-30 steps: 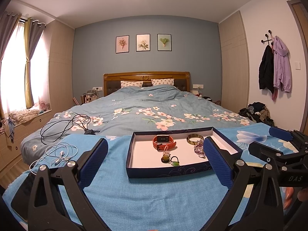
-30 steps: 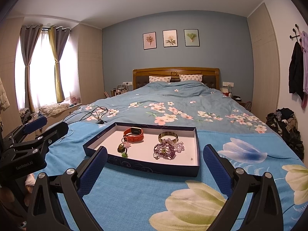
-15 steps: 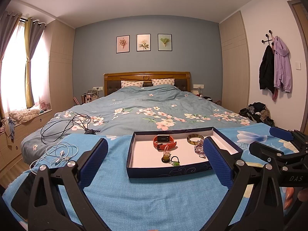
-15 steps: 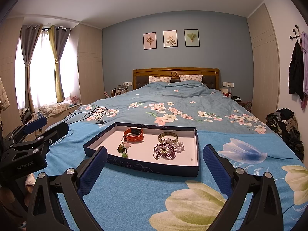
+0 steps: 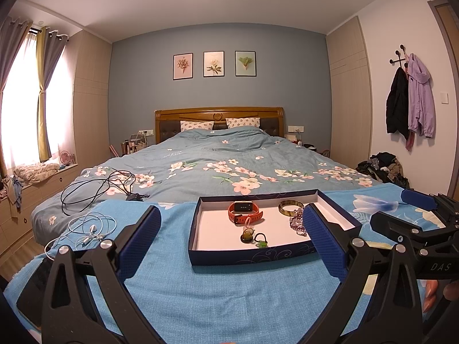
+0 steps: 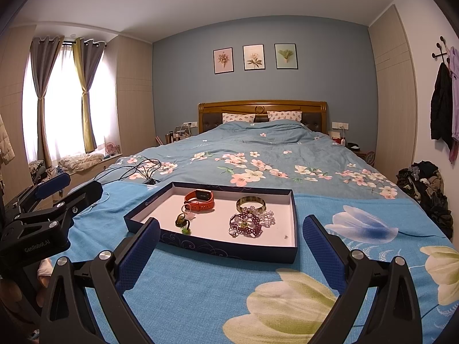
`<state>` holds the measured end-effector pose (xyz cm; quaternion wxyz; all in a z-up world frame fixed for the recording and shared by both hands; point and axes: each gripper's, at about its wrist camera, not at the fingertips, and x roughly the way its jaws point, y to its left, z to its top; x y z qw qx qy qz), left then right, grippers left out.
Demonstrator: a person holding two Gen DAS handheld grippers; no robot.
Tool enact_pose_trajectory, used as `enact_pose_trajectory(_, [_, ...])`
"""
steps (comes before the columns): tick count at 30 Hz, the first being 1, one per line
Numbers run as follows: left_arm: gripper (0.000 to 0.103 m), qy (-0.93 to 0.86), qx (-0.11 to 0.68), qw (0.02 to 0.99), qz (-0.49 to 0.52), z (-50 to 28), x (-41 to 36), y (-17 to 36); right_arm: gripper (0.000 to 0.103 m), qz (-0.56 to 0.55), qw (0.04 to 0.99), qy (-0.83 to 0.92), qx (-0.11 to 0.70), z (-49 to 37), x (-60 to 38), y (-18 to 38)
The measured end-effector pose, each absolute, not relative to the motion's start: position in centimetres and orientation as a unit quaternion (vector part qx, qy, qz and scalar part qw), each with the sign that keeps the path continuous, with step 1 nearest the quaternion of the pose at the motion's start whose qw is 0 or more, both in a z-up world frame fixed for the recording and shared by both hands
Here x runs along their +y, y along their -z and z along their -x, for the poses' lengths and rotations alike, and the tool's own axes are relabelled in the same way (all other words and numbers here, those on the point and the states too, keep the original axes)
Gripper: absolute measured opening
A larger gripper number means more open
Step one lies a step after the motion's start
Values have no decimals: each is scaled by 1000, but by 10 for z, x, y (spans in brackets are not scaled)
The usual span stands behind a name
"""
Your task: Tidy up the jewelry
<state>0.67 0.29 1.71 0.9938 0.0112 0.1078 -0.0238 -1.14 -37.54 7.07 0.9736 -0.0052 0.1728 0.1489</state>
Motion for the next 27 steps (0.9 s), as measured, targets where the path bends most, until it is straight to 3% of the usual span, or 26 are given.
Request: enact_pose_trajectory(27, [97, 24, 112, 993, -10, -9, 4, -13, 96, 4, 974, -148, 174, 11, -375, -70])
